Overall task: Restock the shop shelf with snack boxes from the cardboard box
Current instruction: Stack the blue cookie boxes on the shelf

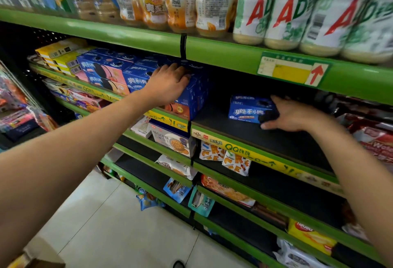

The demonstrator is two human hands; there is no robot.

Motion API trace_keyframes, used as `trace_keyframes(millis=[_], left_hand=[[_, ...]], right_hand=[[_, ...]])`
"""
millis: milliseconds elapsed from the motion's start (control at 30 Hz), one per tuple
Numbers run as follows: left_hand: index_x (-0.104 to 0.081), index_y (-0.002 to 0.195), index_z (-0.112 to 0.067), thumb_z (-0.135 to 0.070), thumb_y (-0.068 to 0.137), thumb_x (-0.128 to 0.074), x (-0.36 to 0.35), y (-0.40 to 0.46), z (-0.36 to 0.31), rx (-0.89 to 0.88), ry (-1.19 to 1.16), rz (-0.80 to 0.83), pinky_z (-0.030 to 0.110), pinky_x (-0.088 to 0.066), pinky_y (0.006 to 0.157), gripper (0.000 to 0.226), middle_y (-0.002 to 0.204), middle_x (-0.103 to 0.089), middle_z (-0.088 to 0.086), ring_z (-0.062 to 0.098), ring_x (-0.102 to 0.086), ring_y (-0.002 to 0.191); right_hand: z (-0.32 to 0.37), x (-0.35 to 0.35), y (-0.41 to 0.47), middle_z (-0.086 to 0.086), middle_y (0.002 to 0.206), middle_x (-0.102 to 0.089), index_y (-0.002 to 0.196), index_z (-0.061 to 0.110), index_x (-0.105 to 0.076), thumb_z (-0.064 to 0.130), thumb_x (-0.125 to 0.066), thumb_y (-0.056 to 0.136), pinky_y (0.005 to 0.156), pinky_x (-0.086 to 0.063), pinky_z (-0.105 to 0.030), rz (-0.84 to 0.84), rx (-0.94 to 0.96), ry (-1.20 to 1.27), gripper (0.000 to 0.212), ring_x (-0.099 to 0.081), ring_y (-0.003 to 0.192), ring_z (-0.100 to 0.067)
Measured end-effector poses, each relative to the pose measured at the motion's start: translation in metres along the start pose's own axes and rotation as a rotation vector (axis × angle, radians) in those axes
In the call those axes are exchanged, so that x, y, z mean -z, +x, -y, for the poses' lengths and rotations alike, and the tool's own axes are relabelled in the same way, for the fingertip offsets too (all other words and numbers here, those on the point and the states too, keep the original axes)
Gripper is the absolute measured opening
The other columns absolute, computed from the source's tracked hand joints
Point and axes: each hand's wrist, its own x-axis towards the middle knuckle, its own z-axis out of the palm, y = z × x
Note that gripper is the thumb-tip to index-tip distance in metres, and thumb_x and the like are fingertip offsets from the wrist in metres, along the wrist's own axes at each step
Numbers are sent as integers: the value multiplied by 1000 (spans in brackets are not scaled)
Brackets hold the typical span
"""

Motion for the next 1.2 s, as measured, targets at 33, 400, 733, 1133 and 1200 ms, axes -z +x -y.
trace_keyframes(millis=[33, 400, 733, 1133, 1200], left_hand=[[-53, 131, -5, -38, 101, -17, 3, 0, -2, 20, -28, -5, 47, -37, 97, 58, 126, -55, 23, 40, -50, 114], [-28, 151, -19, -30, 95, -56, 1, -55, -111, -134, -511, 27, 31, -34, 106, 63, 146, -38, 7, 23, -40, 132], [-42, 142, -11, 5, 89, -59, -17, -43, -123, 502, -1244, 118, 38, -49, 96, 58, 124, -63, 7, 26, -58, 114], [-46, 139, -14, -2, 93, -60, -28, -61, -125, 426, -1152, 138, 15, -46, 72, 49, 108, -61, -14, 1, -59, 97], [-45, 140, -13, -3, 93, -61, -25, -61, -126, 434, -1162, 143, 19, -49, 76, 51, 110, -61, -10, 5, -59, 99]], right_hand=[[-5, -3, -5, -14, 155, -34, 154, 17, -24, 35, -80, 79, 114, -29, -35, -23, -11, -41, 95, -32, 143, -31], [-28, -17, -54, -16, 155, -31, 156, 25, -19, 34, -77, 81, 110, -35, -34, -230, 5, 197, 95, -40, 137, -34], [-49, -43, -69, -6, 145, -51, 147, 25, -40, 27, -75, 86, 98, -40, -30, -318, -222, 939, 70, -51, 128, -27], [-49, -51, -78, -4, 149, -46, 145, 33, -42, 28, -75, 86, 109, -37, -39, -309, -189, 1038, 67, -45, 134, -26], [-49, -52, -78, -4, 149, -47, 145, 33, -42, 26, -76, 85, 108, -37, -37, -318, -194, 1049, 69, -45, 134, -26]])
